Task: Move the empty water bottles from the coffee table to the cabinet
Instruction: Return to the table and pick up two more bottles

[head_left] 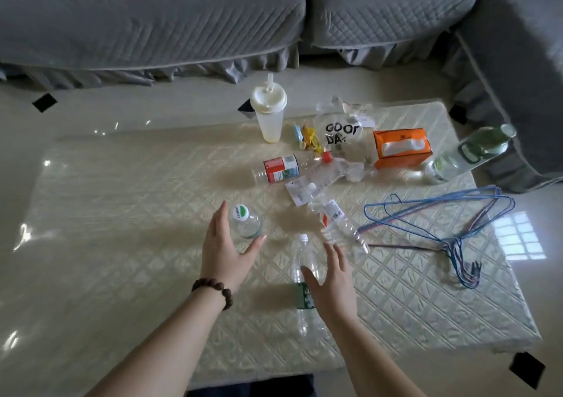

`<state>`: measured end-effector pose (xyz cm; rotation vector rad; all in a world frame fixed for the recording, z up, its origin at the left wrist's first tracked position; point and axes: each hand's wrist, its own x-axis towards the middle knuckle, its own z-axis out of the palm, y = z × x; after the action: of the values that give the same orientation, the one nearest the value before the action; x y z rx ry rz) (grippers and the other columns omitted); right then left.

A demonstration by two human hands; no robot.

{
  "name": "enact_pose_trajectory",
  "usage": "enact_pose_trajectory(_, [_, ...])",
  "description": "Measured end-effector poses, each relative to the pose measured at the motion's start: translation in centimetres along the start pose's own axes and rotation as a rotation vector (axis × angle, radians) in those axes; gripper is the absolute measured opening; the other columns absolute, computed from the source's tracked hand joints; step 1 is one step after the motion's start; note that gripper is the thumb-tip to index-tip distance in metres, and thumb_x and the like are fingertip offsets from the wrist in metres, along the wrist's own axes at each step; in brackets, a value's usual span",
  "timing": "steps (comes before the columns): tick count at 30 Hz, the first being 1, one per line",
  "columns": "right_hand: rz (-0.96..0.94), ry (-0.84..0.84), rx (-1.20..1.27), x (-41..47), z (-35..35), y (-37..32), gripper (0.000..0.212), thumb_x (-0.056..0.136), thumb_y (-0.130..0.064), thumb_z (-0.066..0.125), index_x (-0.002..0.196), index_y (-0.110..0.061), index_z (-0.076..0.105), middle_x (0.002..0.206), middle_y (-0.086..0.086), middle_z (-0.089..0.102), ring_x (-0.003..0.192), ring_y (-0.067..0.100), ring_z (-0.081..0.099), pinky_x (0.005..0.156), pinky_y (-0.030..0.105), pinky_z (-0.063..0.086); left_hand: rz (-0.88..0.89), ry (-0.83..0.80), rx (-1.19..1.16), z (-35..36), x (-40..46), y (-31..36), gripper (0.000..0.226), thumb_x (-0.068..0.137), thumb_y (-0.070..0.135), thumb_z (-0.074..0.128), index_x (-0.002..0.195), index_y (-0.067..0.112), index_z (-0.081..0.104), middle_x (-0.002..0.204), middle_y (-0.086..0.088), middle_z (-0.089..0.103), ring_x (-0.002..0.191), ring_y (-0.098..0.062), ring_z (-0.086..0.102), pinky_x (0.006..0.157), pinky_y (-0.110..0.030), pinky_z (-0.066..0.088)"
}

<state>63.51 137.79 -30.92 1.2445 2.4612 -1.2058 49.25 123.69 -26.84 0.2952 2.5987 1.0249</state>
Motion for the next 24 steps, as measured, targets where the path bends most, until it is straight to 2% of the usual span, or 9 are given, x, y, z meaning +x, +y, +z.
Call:
enact_pose_trajectory(3, [0.069,-0.025,-0.043,2.2,2.7,1.3,0.084,0.082,-0.054,0.061,0.149,-0.025,0.019,0.158,0.001,0.016,0.145,0.020,0.016,0.114,0.042,0.029,-0.011,0.012,-0.110,2.1,2.3,-1.2,0.098,0.072,0.037,0.078,0.149,0.020,0.020,0.152,0.000,0.029,0.137,-0.011,0.030,0.105,-0.022,0.026])
enact_pose_trajectory(7, [0.166,-0.054,-0.143,3.9,5.2,2.3,0.094,0.078,-0.061,0.061,0.150,-0.024,0.014,0.156,0.004,0.021,0.142,0.025,0.021,0.111,0.040,0.032,0.030,0.077,-0.115,3.8,4.1,-2.7,0.081,0.069,0.027,0.082,0.136,0.015,0.038,0.137,-0.003,0.047,0.121,-0.011,0.045,0.097,-0.023,0.035])
enact_pose_trajectory(11, [0.261,-0.095,-0.195,4.6,7.0,2.5,0.095,0.077,-0.056,0.066,0.149,-0.021,0.016,0.147,0.007,0.034,0.133,0.028,0.035,0.103,0.041,0.040,0.089,0.116,-0.066,4.0,4.6,-3.6,0.061,0.069,0.022,0.083,0.120,0.009,0.051,0.117,-0.008,0.060,0.106,-0.024,0.058,0.084,-0.026,0.043])
enact_pose_trajectory(14, [0.322,-0.098,-0.176,4.5,7.3,2.4,0.083,0.078,-0.046,0.068,0.145,-0.021,0.025,0.141,0.006,0.043,0.127,0.028,0.044,0.098,0.042,0.045,0.127,0.103,-0.038,3.2,4.6,-3.9,0.060,0.067,0.025,0.083,0.117,0.009,0.053,0.113,-0.008,0.062,0.101,-0.022,0.059,0.081,-0.024,0.043])
enact_pose_trajectory(19, [0.301,0.017,-0.070,2.9,5.3,0.2,0.077,0.077,-0.043,0.070,0.141,-0.024,0.032,0.137,0.003,0.047,0.119,0.025,0.051,0.087,0.038,0.049,0.122,0.055,-0.039,0.7,3.9,-3.0,0.057,0.065,0.036,0.083,0.109,0.011,0.056,0.101,-0.004,0.065,0.092,-0.021,0.062,0.076,-0.027,0.047])
enact_pose_trajectory(24, [0.254,0.182,0.130,-1.1,0.6,-3.7,0.077,0.076,-0.039,0.073,0.140,-0.026,0.032,0.135,0.001,0.049,0.117,0.020,0.051,0.082,0.029,0.042,0.191,-0.003,-0.055,-2.9,2.3,0.5,0.060,0.063,0.042,0.082,0.109,0.017,0.055,0.103,0.000,0.064,0.092,-0.020,0.062,0.076,-0.031,0.051])
